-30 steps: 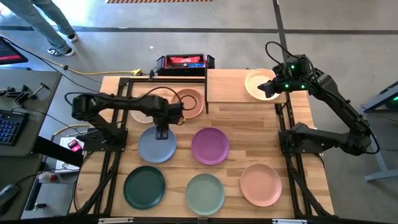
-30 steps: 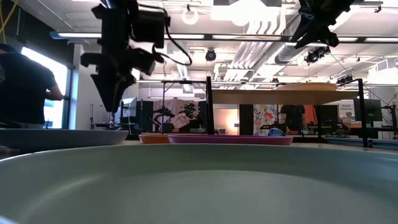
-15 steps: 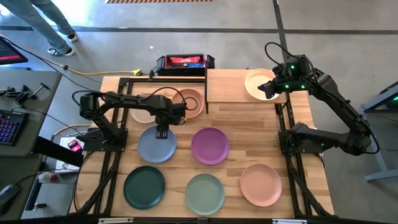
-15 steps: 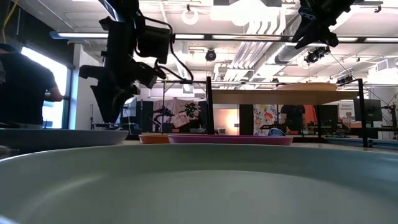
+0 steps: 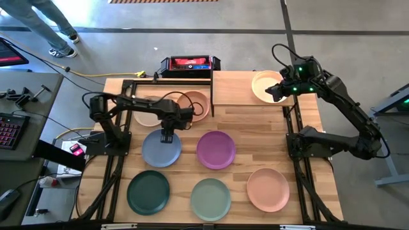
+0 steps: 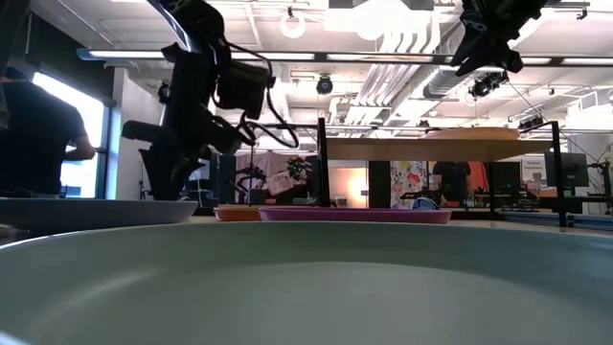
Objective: Place and stack plates onto a shelf
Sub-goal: Put the blue plate on the shelf
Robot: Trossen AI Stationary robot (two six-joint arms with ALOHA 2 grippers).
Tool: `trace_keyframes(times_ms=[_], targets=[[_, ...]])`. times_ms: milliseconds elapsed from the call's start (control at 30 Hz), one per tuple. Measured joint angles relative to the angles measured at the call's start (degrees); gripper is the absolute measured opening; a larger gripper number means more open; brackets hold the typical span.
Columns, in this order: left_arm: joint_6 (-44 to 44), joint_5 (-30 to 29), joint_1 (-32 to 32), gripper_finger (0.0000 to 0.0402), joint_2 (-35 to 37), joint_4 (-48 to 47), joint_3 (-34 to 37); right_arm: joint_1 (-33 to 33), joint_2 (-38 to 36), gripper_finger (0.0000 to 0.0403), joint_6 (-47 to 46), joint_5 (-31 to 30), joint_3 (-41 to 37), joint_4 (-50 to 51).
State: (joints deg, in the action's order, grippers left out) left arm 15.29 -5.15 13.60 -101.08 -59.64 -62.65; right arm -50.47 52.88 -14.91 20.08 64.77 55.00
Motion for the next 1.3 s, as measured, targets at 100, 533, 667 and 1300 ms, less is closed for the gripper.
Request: trace_keyframes(times_ms=[100,533,667,1300], targets=[[-0.02,-0.04,0.44,0.0117,-1.26,-0.02,0.00,-0.01,0.00,0.0092,0.01,0.00,0.00,0.04],[1.36,3.03,0.64,0.0117,-1.81,2.10,0.02,-0.01,0.00,0.0092,0.01,0.00,0.00,0.04],[1.37,3.02,0.64,0.0114,-1.81,2.95,0.02,0.00,0.00,0.0092,0.01,0.00,0.00,0.04],[-3.73,10.69,0.64,0.0003,-1.72,1.42,-0.07,-0.01,0.00,0.0092,0.01,0.00,0.00,0.09]])
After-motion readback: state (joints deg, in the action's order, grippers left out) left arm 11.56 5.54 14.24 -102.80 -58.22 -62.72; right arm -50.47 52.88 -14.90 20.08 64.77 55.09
